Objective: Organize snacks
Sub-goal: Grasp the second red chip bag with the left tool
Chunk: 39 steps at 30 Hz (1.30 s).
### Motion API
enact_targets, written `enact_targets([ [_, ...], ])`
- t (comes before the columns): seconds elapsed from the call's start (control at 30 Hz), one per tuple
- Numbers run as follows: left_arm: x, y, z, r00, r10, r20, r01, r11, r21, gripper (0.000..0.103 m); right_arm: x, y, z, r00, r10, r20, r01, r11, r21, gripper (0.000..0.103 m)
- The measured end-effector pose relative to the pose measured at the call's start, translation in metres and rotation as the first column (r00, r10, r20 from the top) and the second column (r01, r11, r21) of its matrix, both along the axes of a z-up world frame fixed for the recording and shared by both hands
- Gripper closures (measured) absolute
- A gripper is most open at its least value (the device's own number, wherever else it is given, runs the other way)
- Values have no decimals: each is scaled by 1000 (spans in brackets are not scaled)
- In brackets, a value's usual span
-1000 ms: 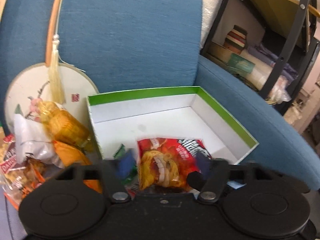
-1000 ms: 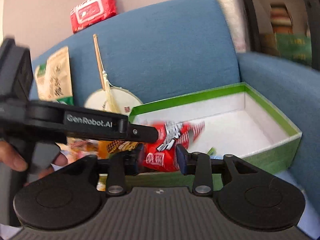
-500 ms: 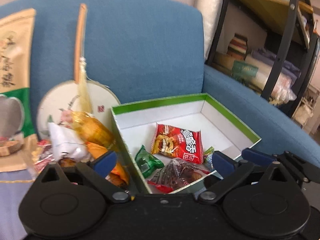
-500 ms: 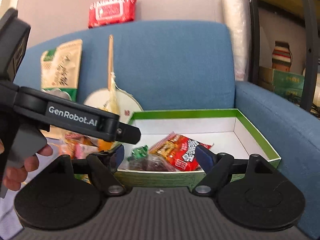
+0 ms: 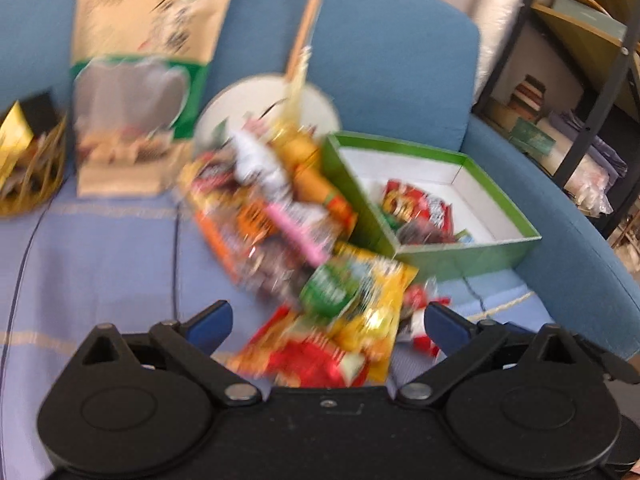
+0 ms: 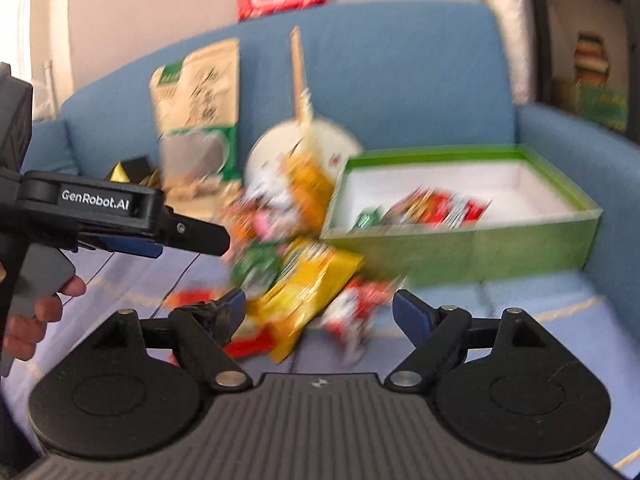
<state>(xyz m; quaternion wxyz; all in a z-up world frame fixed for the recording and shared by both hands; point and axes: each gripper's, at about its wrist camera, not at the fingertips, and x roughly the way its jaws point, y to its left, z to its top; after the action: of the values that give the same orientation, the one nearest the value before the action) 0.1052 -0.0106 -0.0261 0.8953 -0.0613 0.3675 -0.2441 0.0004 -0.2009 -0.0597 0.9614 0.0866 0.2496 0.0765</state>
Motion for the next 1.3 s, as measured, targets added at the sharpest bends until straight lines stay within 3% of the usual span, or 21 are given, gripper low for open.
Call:
enact_targets([
  [0.23,7,18,-15,998,-31,-47,31,1000,-4,0,4,41,-14,989,111,-98,-106,993,54,0],
  [0.33,27,11,-20,995,-90,-41,90,996,-3,0,14,56,-16,984,120,-132,-110,990,83,0],
  [0.43,45,5,-31,987,-134,-93,135,991,4,0,27,63,-20,984,109,-144,-91,987,131,0],
  [0.47,48,5,-36,982,-142,-125,143,990,-2,12,32,64,-23,982,99,-158,-77,987,138,0],
  [0.5,49,7,-40,976,-151,-159,148,988,-29,13,35,64,-25,981,88,-175,-63,988,143,0],
  [0.53,47,11,-41,975,-144,-166,137,989,-53,14,36,61,-27,979,84,-186,-56,987,154,8],
  [0.6,38,18,-42,974,-147,-174,134,987,-84,14,31,55,-27,979,89,-184,-56,982,179,10],
  [0.7,21,23,-40,966,-183,-181,163,980,-117,12,17,46,-23,978,106,-179,-78,984,157,8],
  [0.83,3,25,-37,961,-210,-182,191,975,-117,0,1,41,-20,980,111,-168,-94,990,107,4],
  [1.0,6,27,-29,972,-168,-162,150,981,-120,0,6,49,-20,979,115,-170,-97,989,110,3],
  [1.1,13,25,-29,965,-183,-186,157,977,-147,0,7,53,-17,982,103,-161,-88,991,103,3],
  [1.3,20,10,-41,956,-204,-210,181,976,-122,0,13,55,-14,984,100,-145,-91,993,70,5],
])
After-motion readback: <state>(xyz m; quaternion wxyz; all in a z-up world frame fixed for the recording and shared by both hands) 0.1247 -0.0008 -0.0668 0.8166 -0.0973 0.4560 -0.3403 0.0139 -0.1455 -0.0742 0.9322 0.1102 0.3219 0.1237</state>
